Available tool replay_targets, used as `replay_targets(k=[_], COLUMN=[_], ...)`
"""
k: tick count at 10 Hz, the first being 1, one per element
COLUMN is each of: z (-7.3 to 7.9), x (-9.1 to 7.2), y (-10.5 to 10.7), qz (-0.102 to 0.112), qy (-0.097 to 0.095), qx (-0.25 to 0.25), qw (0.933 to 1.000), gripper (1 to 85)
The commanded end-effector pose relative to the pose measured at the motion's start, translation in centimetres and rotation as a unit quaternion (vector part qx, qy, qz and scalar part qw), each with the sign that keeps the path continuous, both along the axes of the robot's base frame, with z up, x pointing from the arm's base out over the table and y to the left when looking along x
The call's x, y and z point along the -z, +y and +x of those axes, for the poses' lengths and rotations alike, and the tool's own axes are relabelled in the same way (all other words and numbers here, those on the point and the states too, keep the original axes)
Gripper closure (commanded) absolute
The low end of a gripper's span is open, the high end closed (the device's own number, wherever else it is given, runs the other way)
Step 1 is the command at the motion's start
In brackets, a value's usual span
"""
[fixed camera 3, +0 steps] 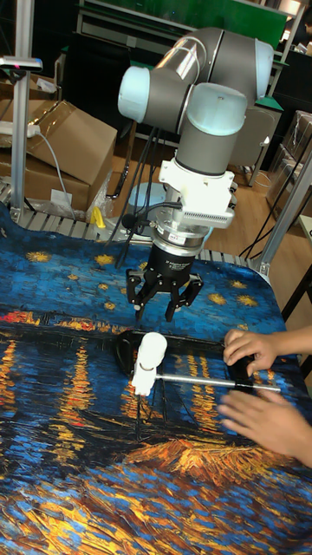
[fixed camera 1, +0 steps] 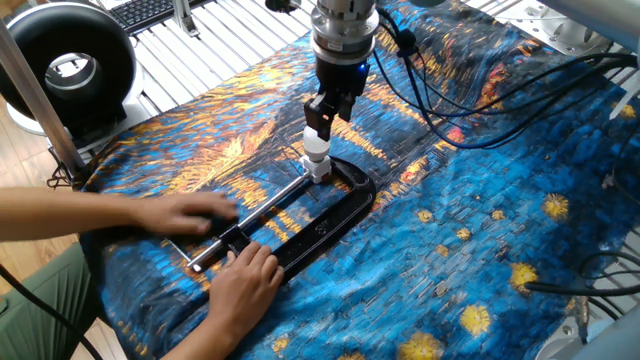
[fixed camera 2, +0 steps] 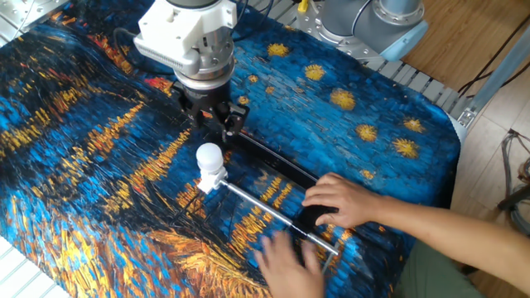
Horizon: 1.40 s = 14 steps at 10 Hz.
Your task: Take out the light bulb by rotating it
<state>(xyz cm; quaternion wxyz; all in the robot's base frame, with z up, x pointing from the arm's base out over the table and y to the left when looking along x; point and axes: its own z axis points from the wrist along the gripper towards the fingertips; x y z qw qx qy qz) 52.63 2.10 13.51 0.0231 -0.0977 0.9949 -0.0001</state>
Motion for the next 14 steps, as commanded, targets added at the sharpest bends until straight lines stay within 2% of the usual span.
replay_targets(k=[1, 2, 4, 6, 10, 13, 14], z=[0.3, 0.1, 1.9, 2.9, 2.4, 2.7, 2.5], x=[-0.2, -0.1, -0.3, 0.1, 0.2, 2.1, 2.7], y=[0.2, 0.2, 2.2, 3.2, 1.5, 0.8, 0.9], qz=[0.005, 0.005, 0.012, 0.013, 0.0, 0.0, 0.006], qy=[-0.006, -0.003, 0.013, 0.017, 0.016, 0.009, 0.006], qx=[0.003, 0.003, 0.002, 0.001, -0.014, -0.023, -0.025], qw=[1.0, 1.0, 0.9998, 0.9998, 0.9998, 0.9997, 0.9997], gripper=[29.3, 29.3, 29.3, 29.7, 30.3, 30.7, 30.7])
